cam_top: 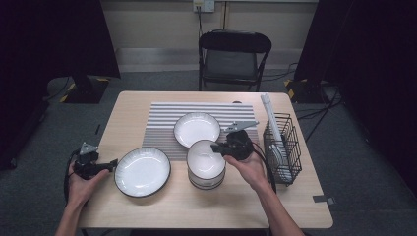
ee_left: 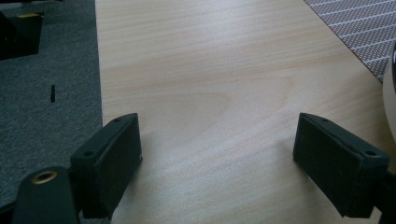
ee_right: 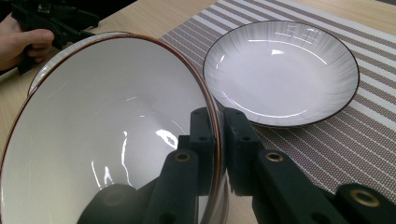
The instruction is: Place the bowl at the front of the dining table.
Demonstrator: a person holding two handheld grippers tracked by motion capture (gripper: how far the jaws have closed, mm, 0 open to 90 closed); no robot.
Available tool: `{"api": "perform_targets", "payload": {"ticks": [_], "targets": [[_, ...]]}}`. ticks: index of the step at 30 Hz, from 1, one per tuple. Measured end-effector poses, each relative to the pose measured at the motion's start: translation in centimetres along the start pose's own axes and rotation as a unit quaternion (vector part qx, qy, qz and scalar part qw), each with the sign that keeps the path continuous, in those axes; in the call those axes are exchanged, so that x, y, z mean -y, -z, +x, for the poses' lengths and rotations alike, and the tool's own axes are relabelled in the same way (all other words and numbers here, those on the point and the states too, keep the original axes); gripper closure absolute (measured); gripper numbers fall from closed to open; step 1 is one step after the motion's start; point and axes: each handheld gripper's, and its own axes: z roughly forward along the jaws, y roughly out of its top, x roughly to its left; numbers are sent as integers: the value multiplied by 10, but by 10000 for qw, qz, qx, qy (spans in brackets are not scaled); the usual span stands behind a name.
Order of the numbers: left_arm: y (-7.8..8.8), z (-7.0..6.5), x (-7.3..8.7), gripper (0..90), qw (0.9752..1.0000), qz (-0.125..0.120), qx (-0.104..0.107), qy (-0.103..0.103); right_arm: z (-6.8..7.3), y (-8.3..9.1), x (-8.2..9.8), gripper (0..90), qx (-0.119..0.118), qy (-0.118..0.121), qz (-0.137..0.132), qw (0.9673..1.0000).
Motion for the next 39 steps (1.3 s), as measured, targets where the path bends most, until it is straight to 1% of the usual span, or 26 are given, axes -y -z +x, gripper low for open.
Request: {"api": "perform_targets", "payload": {"ticks": [8,10,14,17,23,25,27,32,36,39], "targets": [[0,0,0,145,10000,18,-26,4,0,3,-8,827,20,20,-6,10000],[0,0,-1,144,10000,20,-36,-29,-1,5,-12,827,38,-7,-26,10000],[-1,-1,-1,137,10000,18,-34,-20,-1,4,-16,826,43,9,-11,10000],[-2,-1,-1,130,10000,10,-7,24,-1,3,-20,826,31,1,-43,10000],[-2,-1,-2,122,10000,22,-7,14,1,1,-27,826,-1,-36,-118,9999],[-2,-1,-2,122,10000,27,-9,0,1,1,-28,825,-10,-50,-103,9999],[-3,-1,-2,103,10000,56,12,-20,0,1,-32,825,17,-54,-122,9999],[-3,-2,-2,95,10000,56,21,-17,-3,0,-39,826,60,-138,-180,9997],[-3,-2,-2,95,10000,56,23,-20,-6,-4,-43,823,108,-207,-151,9996],[-3,-2,-2,95,10000,56,21,-15,-6,-5,-46,824,21,-283,-196,9994]]}}
